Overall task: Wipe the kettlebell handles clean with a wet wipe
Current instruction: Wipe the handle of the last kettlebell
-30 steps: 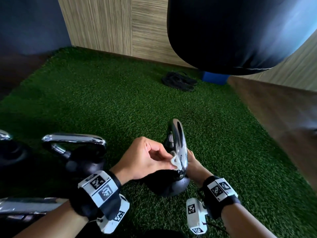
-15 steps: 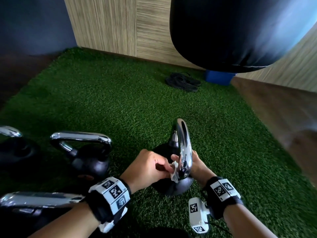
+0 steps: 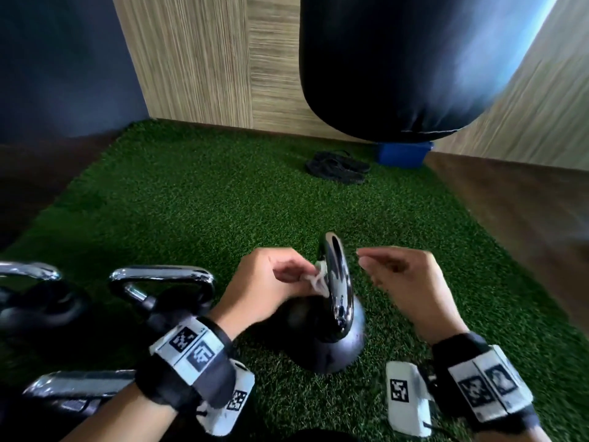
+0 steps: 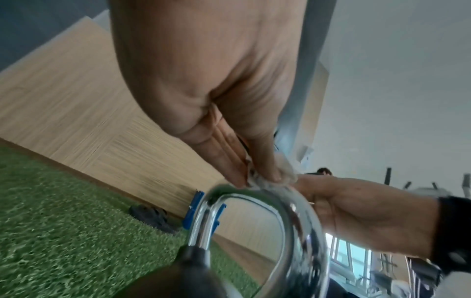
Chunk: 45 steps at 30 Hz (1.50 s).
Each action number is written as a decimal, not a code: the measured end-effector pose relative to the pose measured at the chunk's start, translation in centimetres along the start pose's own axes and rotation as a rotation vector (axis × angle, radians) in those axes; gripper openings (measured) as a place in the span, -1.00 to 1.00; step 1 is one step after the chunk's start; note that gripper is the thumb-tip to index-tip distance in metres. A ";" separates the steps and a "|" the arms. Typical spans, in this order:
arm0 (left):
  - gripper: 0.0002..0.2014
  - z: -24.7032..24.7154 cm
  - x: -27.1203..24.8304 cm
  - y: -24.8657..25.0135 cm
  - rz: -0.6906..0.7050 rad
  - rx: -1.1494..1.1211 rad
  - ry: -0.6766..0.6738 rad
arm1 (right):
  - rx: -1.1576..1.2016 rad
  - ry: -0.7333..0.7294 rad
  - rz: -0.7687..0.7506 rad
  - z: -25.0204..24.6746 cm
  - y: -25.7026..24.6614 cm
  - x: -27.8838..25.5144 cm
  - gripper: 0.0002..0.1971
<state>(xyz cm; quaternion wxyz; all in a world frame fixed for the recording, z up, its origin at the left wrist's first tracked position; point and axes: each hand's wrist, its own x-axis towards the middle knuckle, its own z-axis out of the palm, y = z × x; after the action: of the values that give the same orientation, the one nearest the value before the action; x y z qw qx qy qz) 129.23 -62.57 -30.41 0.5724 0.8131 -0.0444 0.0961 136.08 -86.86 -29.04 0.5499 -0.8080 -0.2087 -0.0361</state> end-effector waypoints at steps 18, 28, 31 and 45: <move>-0.52 0.3 0.7 4.4 0.155 0.216 -0.186 | 0.215 -0.039 -0.094 0.8 -2.8 -1.4 -0.71; 0.45 7.0 -0.8 -4.2 -0.103 0.707 -0.415 | 0.162 0.216 0.215 0.1 3.7 -0.2 -0.80; 0.36 10.0 -1.4 -6.3 -0.166 0.649 -0.229 | 0.077 0.221 0.286 1.0 5.6 0.5 -0.85; 0.04 5.1 0.1 -11.4 -0.137 0.161 -0.291 | 0.046 0.255 0.364 6.5 10.0 3.9 -0.76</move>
<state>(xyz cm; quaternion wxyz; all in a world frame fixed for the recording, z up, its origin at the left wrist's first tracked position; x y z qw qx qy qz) 131.91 -63.50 -42.55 0.4984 0.8626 -0.0633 -0.0586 142.25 -82.91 -39.23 0.5874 -0.8086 0.0112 -0.0333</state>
